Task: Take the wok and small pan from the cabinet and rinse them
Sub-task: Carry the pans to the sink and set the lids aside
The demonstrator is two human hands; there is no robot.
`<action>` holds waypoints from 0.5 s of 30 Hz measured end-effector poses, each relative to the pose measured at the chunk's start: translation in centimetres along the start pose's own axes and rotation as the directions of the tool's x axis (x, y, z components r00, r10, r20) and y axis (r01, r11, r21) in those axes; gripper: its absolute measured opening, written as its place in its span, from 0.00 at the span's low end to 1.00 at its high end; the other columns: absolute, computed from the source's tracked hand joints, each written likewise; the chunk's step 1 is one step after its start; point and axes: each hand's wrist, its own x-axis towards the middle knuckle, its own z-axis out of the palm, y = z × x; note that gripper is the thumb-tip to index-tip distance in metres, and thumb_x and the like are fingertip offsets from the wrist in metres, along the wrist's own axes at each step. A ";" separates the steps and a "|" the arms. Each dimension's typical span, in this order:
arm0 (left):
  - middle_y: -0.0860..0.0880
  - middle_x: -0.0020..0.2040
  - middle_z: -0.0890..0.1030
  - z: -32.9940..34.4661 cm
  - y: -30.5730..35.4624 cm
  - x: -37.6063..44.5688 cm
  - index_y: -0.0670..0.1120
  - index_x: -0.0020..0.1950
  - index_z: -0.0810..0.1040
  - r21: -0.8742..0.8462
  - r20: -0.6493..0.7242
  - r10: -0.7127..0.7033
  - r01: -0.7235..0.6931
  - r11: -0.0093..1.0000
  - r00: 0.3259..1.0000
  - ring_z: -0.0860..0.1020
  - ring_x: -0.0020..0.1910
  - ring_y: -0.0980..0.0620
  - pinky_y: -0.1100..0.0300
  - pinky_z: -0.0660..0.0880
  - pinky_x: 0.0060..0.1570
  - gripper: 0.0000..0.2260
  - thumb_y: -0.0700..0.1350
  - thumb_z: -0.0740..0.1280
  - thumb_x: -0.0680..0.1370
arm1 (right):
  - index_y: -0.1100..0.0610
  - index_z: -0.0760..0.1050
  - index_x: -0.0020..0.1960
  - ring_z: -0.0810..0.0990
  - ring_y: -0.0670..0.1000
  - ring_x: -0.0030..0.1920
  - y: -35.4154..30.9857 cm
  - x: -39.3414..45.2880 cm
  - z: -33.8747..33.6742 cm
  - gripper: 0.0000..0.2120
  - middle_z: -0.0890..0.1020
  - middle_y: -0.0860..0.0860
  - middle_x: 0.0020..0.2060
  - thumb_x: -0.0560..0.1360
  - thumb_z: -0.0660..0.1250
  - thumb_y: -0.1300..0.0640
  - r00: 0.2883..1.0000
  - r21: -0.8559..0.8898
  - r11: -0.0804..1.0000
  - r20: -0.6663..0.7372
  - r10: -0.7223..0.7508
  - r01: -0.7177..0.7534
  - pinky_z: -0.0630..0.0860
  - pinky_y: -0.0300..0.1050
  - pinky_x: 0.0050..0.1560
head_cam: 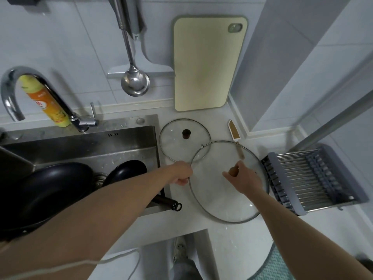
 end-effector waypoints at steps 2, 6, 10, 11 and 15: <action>0.46 0.44 0.77 -1.1 -0.1 -1.9 0.42 0.45 0.76 -0.023 0.022 0.034 -0.034 0.999 0.999 0.77 0.44 0.51 0.61 0.78 0.42 0.04 0.41 0.65 0.80 | 0.51 0.68 0.67 0.80 0.54 0.49 -1.2 -0.4 -1.0 0.34 0.80 0.49 0.51 0.73 0.58 0.28 0.993 -0.010 1.000 -0.115 -0.002 0.001 0.75 0.48 0.43; 0.45 0.54 0.77 -5.6 -2.0 -6.8 0.42 0.60 0.75 -0.002 0.026 0.140 -0.140 0.990 0.990 0.77 0.49 0.50 0.62 0.78 0.43 0.10 0.45 0.64 0.81 | 0.56 0.73 0.61 0.80 0.57 0.53 -8.0 -1.8 -3.1 0.23 0.81 0.54 0.53 0.79 0.58 0.38 0.960 0.030 0.989 -0.246 -0.133 0.145 0.74 0.48 0.48; 0.45 0.51 0.78 -12.3 -7.7 -12.0 0.45 0.60 0.76 -0.009 -0.130 0.151 -0.153 0.988 0.980 0.76 0.42 0.53 0.61 0.77 0.41 0.10 0.47 0.64 0.81 | 0.53 0.73 0.54 0.79 0.54 0.46 -18.8 -4.0 -2.0 0.15 0.79 0.50 0.42 0.79 0.60 0.41 0.957 0.049 0.956 0.014 -0.289 0.288 0.75 0.46 0.48; 0.46 0.50 0.79 -14.1 -9.5 -13.0 0.44 0.59 0.76 0.005 -0.172 0.133 -0.134 0.991 0.976 0.77 0.43 0.53 0.61 0.78 0.42 0.10 0.47 0.64 0.81 | 0.52 0.74 0.52 0.79 0.54 0.47 -21.3 -4.5 -1.2 0.15 0.78 0.49 0.42 0.79 0.60 0.41 0.942 0.058 0.942 0.051 -0.333 0.330 0.76 0.48 0.50; 0.42 0.51 0.81 -21.2 -18.9 -16.4 0.41 0.57 0.78 0.013 -0.365 -0.020 0.027 1.000 0.931 0.78 0.48 0.47 0.53 0.78 0.53 0.11 0.46 0.64 0.80 | 0.51 0.73 0.46 0.80 0.54 0.48 -31.2 -7.2 2.2 0.14 0.80 0.49 0.44 0.78 0.61 0.40 0.842 0.053 0.855 0.151 -0.518 0.516 0.76 0.49 0.51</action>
